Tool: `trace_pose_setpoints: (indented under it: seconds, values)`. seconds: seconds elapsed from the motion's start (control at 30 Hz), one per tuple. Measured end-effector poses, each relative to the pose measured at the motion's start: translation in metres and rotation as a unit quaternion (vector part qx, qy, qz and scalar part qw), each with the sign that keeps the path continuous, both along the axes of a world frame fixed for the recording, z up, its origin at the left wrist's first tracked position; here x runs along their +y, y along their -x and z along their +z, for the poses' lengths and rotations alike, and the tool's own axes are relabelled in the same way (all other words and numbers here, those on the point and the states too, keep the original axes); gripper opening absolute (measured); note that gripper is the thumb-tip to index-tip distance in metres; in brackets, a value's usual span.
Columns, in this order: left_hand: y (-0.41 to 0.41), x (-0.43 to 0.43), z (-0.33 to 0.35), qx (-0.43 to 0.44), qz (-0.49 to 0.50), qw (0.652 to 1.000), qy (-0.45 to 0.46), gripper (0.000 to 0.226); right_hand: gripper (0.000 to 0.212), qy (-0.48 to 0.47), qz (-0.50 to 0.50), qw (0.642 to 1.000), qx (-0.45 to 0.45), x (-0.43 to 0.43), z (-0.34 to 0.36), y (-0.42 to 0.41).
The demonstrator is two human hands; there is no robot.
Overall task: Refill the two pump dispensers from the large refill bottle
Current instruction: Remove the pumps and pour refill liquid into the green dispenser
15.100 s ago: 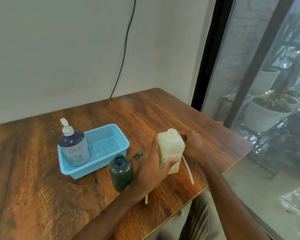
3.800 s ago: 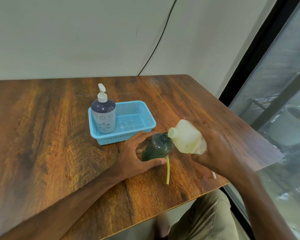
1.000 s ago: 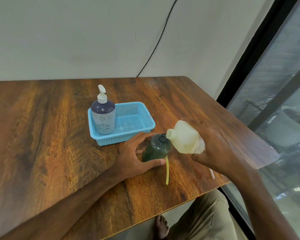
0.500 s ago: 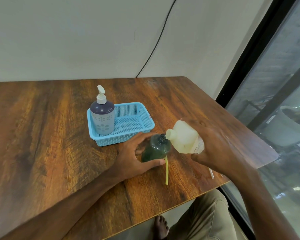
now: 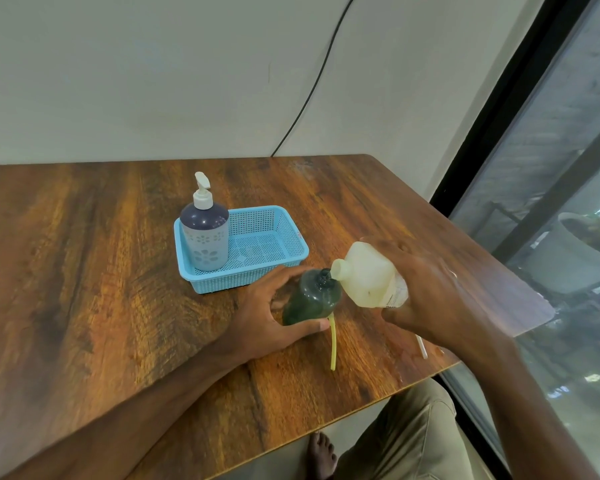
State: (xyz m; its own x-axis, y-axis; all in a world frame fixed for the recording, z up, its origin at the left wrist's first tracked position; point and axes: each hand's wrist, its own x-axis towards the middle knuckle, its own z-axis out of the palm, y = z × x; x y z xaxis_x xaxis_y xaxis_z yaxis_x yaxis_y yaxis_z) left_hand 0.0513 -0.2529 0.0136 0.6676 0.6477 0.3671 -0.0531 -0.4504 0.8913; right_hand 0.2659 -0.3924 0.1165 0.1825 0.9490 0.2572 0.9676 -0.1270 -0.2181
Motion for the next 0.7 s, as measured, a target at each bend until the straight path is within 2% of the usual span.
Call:
trace_pose_setpoints:
  seconds: [0.7]
  values:
    - [0.0011, 0.0008, -0.0008, -0.001, 0.002, 1.0, -0.002, 0.077, 0.102, 0.005, -0.002, 1.0, -0.016, 0.0024, -0.0002, 0.0002]
